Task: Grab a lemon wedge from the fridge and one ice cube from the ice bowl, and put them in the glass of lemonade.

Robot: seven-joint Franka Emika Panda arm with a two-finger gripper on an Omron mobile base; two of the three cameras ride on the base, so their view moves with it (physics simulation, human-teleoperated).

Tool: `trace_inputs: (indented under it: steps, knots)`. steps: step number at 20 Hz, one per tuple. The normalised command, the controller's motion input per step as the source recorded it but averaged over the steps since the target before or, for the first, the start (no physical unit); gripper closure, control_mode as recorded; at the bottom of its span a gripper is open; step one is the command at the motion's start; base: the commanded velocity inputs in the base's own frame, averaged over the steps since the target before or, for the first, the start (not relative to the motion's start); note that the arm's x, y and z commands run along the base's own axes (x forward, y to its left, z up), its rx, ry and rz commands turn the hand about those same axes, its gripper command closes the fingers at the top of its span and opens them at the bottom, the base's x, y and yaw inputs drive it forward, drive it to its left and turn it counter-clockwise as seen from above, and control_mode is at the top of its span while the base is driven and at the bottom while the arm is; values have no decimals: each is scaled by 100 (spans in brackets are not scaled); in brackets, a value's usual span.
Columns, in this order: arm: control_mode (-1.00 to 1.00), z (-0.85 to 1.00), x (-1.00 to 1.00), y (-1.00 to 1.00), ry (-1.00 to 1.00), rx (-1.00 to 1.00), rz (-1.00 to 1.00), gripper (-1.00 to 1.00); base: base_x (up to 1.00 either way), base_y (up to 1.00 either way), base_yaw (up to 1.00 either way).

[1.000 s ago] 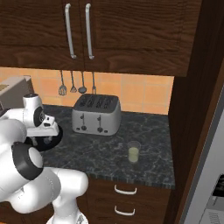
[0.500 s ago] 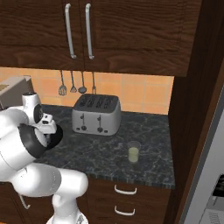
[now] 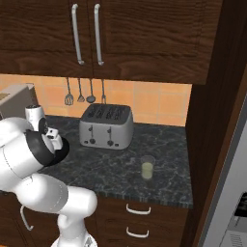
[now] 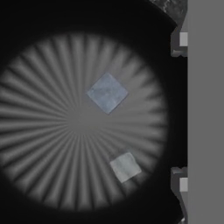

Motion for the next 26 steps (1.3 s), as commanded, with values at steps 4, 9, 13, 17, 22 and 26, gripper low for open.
trace_inputs:
  steps: [4, 9, 13, 17, 22, 26]
  knots:
    - [-100, 0, 7, -13, 0, 0, 0, -100, 0, 0, 0]
    - [-100, 0, 10, -2, 0, 0, 0, -100, 0, 0, 0]
    - [-100, -1, 0, 0, 0, 0, 0, -100, 0, 0, 0]
    - [-100, 0, 4, 0, -1, 0, 0, -100, 0, 0, 0]
    - [-100, -21, 11, 0, 0, 0, 0, -100, 0, 0, 0]
    - [-100, -21, 16, 0, -1, 0, 0, -100, 0, 0, 0]
